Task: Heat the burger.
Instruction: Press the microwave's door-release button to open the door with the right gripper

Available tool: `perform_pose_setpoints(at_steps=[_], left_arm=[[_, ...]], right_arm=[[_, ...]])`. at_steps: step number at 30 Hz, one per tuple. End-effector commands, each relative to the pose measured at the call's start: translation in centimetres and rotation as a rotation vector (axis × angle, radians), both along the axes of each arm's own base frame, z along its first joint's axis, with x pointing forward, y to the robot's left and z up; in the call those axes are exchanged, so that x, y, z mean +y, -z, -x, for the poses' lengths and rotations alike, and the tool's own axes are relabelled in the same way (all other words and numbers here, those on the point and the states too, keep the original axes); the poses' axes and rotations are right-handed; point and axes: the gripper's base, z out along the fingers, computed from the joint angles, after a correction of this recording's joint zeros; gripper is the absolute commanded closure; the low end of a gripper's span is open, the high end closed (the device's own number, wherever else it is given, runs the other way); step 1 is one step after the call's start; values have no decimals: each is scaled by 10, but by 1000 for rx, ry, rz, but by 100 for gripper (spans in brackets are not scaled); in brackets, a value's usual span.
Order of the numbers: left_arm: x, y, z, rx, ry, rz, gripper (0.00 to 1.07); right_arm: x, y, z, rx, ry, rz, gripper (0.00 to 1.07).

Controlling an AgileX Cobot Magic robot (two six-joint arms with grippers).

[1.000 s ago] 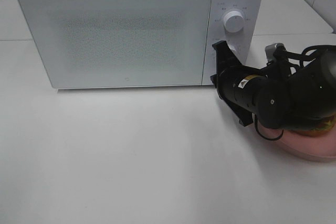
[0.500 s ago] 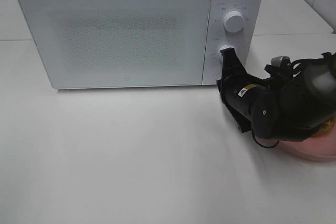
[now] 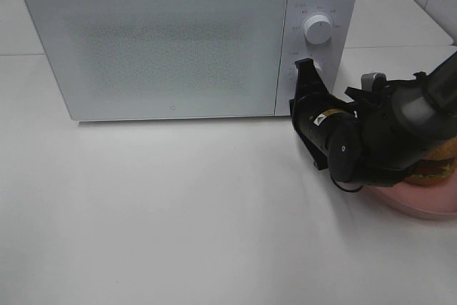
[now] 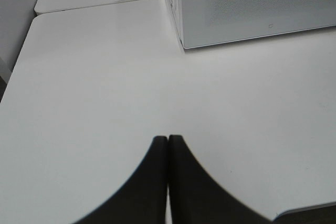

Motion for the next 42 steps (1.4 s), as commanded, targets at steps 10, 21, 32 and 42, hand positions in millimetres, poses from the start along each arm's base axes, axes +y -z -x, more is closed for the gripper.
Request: perform_pose_setpoints(at_steps=[10, 21, 32, 42], left_arm=[[0, 0, 3, -35, -4, 6, 106], [0, 0, 3, -35, -4, 6, 106], [0, 0, 3, -35, -4, 6, 106], [0, 0, 3, -35, -4, 6, 106]], right_arm=[[-1, 2, -6, -15, 59, -17, 107], [0, 1, -13, -26, 84, -2, 107], [-4, 4, -15, -40, 97, 7, 107], [-1, -2, -22, -71, 99, -9, 107]])
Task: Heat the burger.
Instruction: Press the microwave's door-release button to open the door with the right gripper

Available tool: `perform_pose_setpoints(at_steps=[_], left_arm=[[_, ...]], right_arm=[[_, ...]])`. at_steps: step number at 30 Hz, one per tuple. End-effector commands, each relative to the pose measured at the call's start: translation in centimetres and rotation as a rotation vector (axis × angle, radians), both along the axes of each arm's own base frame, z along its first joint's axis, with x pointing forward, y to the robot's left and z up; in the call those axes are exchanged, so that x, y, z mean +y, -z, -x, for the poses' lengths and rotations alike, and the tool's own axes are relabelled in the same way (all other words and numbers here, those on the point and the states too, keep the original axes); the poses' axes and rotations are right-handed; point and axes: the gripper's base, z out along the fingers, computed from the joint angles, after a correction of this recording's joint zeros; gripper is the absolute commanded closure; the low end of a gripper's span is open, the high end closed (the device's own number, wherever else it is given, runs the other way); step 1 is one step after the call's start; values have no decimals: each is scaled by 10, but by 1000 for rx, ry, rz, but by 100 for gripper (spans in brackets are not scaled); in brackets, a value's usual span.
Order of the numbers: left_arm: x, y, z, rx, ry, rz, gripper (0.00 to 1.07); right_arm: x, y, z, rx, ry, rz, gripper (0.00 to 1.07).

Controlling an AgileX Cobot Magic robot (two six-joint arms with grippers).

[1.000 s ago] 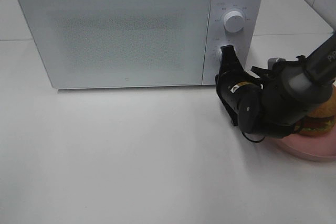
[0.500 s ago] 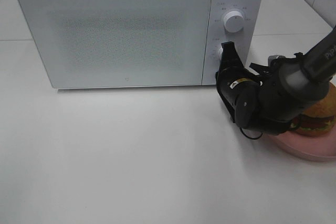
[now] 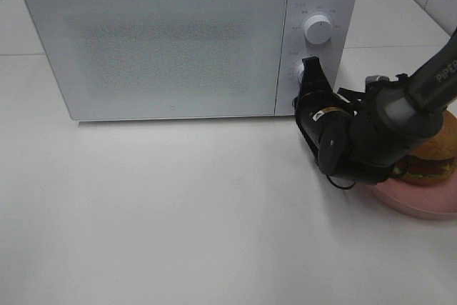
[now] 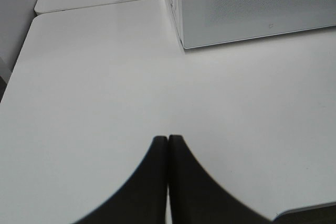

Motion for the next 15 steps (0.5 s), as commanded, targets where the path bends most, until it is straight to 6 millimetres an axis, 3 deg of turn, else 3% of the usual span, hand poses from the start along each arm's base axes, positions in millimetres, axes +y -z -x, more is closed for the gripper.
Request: perform_pose_setpoints(at_steps=[1, 15], left_arm=[[0, 0, 3, -35, -4, 6, 106], [0, 0, 3, -35, -4, 6, 106]], right_arm=[[2, -9, -9, -51, -8, 4, 107], [-3, -13, -17, -72, 7, 18, 107]])
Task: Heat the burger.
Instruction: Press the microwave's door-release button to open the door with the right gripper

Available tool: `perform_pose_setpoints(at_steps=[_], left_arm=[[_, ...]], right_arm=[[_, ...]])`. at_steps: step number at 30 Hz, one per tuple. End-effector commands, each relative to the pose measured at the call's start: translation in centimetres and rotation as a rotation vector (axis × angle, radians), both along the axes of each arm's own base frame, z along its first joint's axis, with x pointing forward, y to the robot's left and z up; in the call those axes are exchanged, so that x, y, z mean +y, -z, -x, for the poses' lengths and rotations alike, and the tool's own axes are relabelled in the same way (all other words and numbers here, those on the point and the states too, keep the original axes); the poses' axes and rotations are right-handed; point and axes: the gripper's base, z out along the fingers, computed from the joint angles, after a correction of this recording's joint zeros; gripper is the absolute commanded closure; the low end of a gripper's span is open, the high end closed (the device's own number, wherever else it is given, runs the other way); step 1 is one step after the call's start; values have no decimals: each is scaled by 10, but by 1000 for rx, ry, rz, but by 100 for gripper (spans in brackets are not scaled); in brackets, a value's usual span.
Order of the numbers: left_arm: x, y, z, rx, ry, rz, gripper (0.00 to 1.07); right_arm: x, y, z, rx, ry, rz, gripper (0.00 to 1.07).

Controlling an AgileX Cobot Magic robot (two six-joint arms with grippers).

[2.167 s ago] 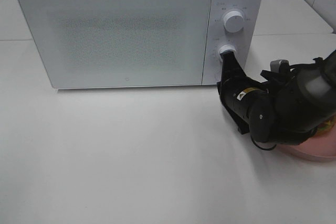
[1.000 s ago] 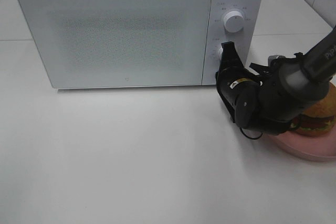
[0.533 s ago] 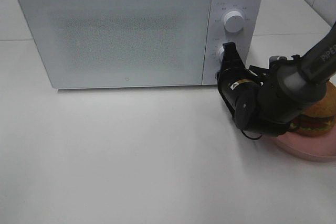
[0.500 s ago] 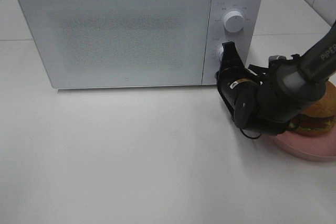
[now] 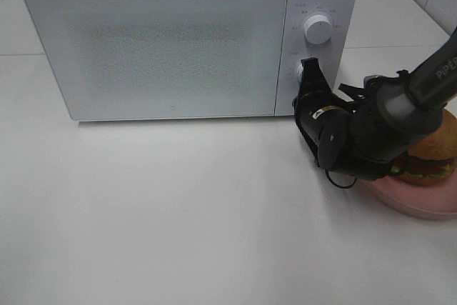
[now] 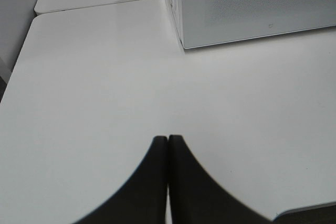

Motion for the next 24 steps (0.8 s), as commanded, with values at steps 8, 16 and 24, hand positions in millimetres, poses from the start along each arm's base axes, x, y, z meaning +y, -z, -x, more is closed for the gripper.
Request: perform_pose_setpoints(at_steps=[8, 16, 24], left_arm=[[0, 0, 3, -35, -4, 6, 106], [0, 0, 3, -35, -4, 6, 106], [0, 0, 3, -35, -4, 6, 106]], right_arm=[[4, -21, -22, -129, -1, -4, 107], [6, -24, -25, -142, -9, 24, 107], [3, -26, -29, -145, -4, 23, 107]])
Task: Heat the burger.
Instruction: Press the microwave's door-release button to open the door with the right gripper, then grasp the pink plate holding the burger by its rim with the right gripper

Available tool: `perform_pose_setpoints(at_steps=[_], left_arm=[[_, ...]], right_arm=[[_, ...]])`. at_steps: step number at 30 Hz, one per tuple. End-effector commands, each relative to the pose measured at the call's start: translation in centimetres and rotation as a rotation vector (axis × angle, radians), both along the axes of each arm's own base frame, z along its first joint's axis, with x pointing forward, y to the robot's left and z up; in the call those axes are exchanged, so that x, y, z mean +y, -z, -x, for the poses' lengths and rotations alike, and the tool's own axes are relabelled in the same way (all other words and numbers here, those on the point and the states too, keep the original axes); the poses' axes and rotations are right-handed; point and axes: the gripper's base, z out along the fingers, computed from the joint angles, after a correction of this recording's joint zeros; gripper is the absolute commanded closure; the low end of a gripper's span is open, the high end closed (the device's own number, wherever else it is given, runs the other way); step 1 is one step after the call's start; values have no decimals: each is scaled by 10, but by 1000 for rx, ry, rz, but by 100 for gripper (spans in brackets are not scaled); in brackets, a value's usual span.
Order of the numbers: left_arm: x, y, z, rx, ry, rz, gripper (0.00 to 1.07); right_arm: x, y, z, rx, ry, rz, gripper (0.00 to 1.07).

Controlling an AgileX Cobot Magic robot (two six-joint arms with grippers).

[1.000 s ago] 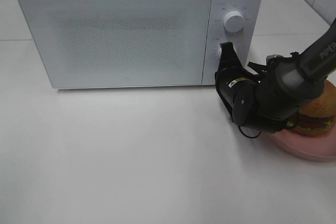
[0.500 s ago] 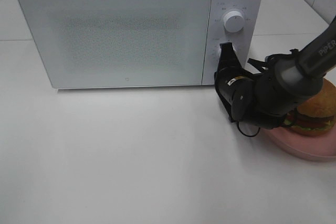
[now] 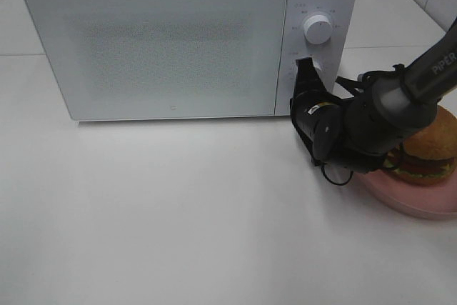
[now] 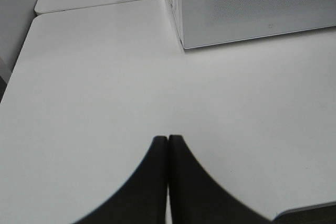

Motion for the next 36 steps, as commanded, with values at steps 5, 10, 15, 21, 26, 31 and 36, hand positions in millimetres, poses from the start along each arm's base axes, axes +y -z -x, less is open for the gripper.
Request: perform_pose_setpoints(at_steps=[5, 10, 15, 21, 26, 31, 36], left_arm=[[0, 0, 3, -35, -4, 6, 106], [0, 0, 3, -35, -4, 6, 106], [0, 0, 3, -35, -4, 6, 106], [0, 0, 3, -35, -4, 6, 106], [0, 0, 3, -35, -4, 6, 106], [0, 0, 3, -35, -4, 6, 106], [0, 0, 3, -35, -4, 6, 106]], right_arm=[[-3, -27, -30, -210, 1, 9, 107], [-2, -26, -29, -202, -6, 10, 107], [-1, -28, -29, -203, -8, -12, 107], [-2, -29, -17, -130, -37, -45, 104], [-6, -31, 1, -115, -109, -12, 101], [-7, -32, 23, -101, -239, 10, 99], [-1, -33, 34, -187, -401, 68, 98]])
